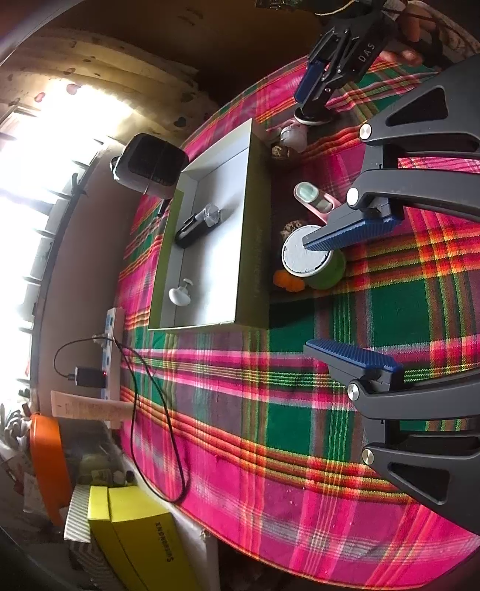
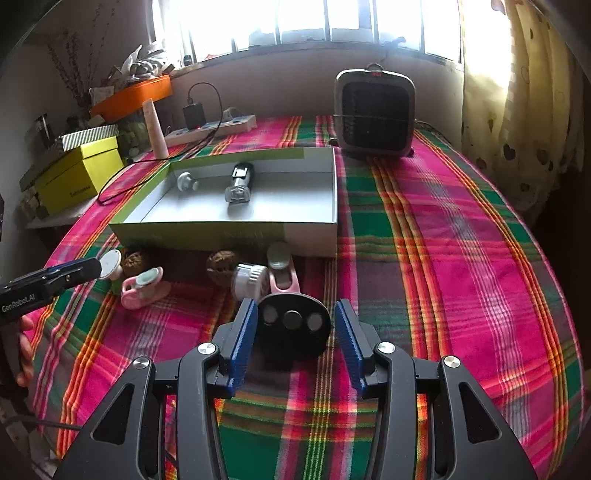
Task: Organize objects
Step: 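Grasp the green-and-white spool with left gripper while right grasps the black three-hole disc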
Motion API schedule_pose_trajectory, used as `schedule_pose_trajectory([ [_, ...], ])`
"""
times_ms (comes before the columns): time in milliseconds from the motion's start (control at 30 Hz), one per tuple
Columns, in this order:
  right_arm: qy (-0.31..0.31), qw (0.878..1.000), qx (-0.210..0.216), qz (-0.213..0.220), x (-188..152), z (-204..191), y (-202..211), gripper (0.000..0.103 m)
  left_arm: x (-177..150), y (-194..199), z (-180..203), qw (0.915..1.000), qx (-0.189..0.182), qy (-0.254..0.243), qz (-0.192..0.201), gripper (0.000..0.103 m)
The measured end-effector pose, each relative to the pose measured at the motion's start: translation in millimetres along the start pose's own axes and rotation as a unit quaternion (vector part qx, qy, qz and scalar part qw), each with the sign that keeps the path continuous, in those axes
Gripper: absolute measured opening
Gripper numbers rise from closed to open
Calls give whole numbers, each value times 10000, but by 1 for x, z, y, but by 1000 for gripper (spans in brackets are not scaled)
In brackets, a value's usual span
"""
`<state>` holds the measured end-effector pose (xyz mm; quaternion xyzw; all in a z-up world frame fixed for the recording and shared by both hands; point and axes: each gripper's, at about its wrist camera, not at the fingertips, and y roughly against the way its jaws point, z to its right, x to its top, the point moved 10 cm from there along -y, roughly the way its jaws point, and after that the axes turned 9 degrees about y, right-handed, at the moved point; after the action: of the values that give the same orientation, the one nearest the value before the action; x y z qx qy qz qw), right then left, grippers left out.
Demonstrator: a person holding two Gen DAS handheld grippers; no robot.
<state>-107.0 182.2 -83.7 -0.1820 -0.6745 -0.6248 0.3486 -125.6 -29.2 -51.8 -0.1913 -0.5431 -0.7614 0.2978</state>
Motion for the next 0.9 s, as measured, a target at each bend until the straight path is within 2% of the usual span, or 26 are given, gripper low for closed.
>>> schedule_pose_trajectory([
  [33, -6, 10000, 38, -13, 0, 0, -1, 53, 0, 0, 0, 10000, -13, 6, -8, 49],
  [367, 74, 9995, 236, -209, -4, -6, -10, 53, -5, -3, 14, 9996, -203, -158, -79, 49],
  [900, 212, 9988, 137, -415, -7, -8, -17, 53, 0, -22, 22, 9995, -41, -295, -93, 49],
])
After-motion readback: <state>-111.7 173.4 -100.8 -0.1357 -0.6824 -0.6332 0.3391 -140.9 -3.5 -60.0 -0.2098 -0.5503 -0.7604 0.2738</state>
